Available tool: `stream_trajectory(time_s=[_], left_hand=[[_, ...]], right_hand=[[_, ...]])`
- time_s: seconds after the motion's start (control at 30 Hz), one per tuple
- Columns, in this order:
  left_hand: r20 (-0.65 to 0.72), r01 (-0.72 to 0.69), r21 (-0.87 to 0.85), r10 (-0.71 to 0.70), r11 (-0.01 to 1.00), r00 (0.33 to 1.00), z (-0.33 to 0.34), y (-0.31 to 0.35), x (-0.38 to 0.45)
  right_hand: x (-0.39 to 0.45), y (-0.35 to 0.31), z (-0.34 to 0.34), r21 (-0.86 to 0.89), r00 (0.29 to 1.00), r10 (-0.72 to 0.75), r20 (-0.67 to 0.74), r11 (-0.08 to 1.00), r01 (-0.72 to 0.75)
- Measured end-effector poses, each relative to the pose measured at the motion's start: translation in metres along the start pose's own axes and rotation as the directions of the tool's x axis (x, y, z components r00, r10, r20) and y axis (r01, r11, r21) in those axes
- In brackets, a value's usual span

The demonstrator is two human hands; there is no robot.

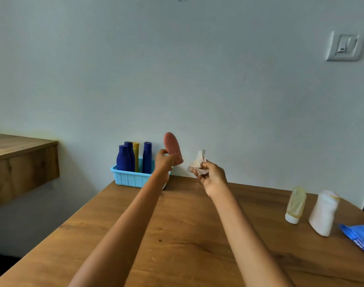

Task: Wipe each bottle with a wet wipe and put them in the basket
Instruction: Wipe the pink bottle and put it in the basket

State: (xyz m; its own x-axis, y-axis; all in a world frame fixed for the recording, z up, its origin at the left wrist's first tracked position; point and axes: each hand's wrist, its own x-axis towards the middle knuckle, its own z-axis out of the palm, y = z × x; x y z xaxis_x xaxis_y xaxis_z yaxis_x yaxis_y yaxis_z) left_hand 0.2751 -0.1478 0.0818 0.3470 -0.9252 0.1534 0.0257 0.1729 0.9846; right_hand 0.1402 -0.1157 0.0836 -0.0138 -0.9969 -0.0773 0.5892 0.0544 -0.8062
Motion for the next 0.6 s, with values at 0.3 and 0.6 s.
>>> stream_trajectory(time_s=[0.3,0.6], left_hand=[[-0.207,0.047,0.438,0.050,0.898,0.977,-0.066,0.002,0.045],[-0.173,0.133,0.712,-0.012,0.690,0.985,-0.061,-0.020,0.057]], right_hand=[[0.010,0.022,0.026,0.014,0.992,0.120,0.040,0.993,-0.120],[0.029,0.027,0.042,0.077,0.989,0.097,0.107,0.991,-0.106]])
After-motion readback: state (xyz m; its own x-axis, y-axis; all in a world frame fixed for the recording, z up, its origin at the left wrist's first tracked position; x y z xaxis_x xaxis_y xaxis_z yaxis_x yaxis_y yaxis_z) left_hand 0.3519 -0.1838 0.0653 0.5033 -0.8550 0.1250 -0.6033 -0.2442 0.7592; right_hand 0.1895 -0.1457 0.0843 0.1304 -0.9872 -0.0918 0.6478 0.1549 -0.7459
